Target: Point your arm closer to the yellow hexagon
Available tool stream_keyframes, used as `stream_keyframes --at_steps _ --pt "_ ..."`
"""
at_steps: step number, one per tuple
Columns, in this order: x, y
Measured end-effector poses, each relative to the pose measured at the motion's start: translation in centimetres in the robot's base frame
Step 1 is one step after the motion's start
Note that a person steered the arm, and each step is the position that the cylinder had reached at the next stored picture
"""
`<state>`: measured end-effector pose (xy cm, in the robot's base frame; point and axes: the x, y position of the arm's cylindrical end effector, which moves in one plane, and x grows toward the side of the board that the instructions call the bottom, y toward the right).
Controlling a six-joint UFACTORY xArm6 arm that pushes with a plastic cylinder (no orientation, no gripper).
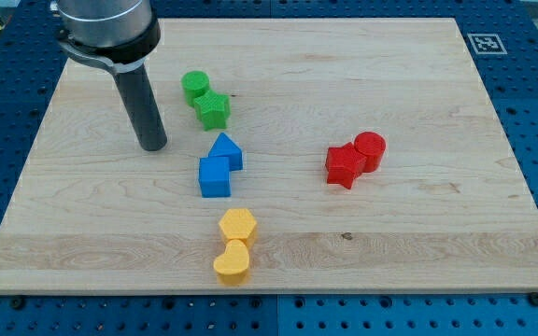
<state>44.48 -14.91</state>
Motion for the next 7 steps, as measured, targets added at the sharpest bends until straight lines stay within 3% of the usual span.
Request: stream_keyframes --at_steps 2,3,5,7 --pt "-0.2 0.0" --pt "1.8 0.0" --pt "10.1 0.8" --pt "11.9 5.2"
